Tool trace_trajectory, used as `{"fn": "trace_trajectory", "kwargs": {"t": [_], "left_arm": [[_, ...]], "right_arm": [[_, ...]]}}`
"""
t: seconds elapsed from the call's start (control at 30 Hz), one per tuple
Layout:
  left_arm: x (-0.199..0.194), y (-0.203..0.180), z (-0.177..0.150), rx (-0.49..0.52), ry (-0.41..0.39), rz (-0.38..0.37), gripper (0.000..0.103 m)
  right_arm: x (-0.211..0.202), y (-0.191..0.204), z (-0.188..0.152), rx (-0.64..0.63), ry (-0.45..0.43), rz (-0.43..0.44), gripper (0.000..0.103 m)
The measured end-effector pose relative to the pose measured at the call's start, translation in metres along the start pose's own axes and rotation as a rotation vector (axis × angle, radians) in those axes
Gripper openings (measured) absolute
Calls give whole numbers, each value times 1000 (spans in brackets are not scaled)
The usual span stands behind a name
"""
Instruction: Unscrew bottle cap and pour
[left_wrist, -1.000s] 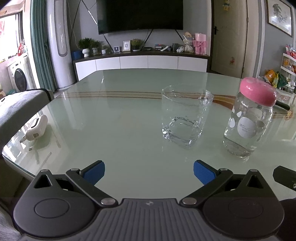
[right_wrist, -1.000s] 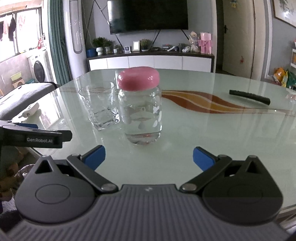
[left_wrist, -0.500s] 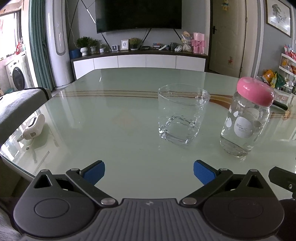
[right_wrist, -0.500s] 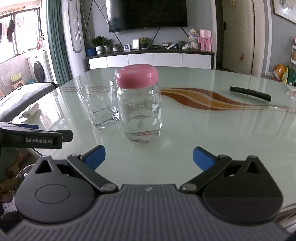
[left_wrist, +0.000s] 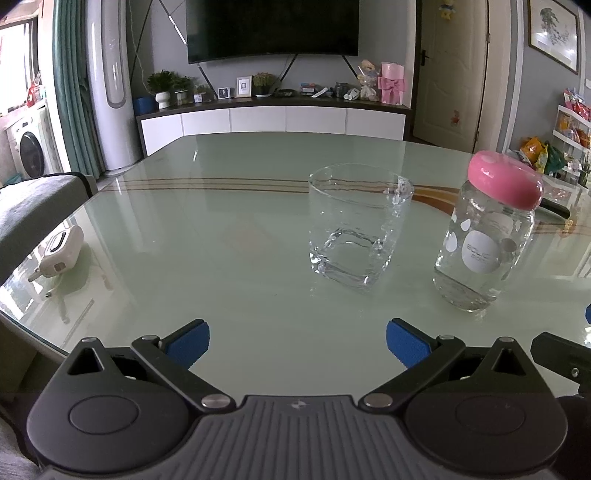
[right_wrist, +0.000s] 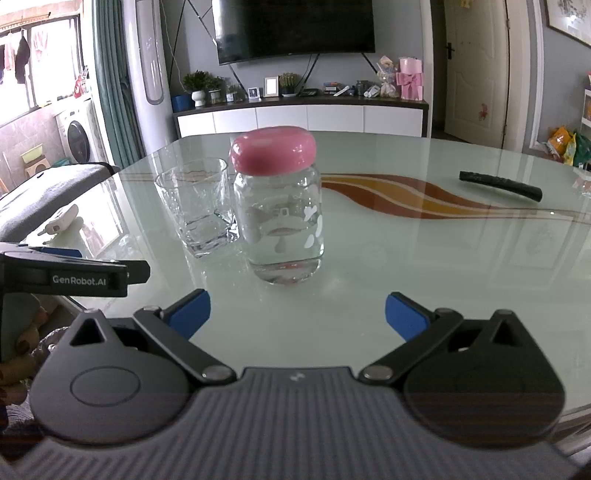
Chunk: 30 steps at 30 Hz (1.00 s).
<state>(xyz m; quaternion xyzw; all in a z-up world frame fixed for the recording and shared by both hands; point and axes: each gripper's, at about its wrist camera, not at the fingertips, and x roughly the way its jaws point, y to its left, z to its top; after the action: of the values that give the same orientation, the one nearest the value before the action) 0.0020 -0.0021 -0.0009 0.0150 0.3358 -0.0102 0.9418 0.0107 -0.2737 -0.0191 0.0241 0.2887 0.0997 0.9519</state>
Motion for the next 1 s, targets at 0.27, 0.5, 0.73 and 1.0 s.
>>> {"fn": "trace_trajectory", "kwargs": {"t": [0.27, 0.5, 0.73, 1.0], "left_arm": [[-2, 2, 0, 1, 0, -6, 103], [-3, 0, 3, 11, -3, -11, 103], [-3, 1, 4, 15, -2, -24, 103], [2, -2, 6, 22, 5, -34, 103]], "right_arm": [[0, 0, 0, 1, -2, 0, 103], [1, -2, -1, 9, -1, 4, 103], [1, -3, 0, 15, 0, 9, 103], [1, -5, 2, 25, 6, 15, 103]]}}
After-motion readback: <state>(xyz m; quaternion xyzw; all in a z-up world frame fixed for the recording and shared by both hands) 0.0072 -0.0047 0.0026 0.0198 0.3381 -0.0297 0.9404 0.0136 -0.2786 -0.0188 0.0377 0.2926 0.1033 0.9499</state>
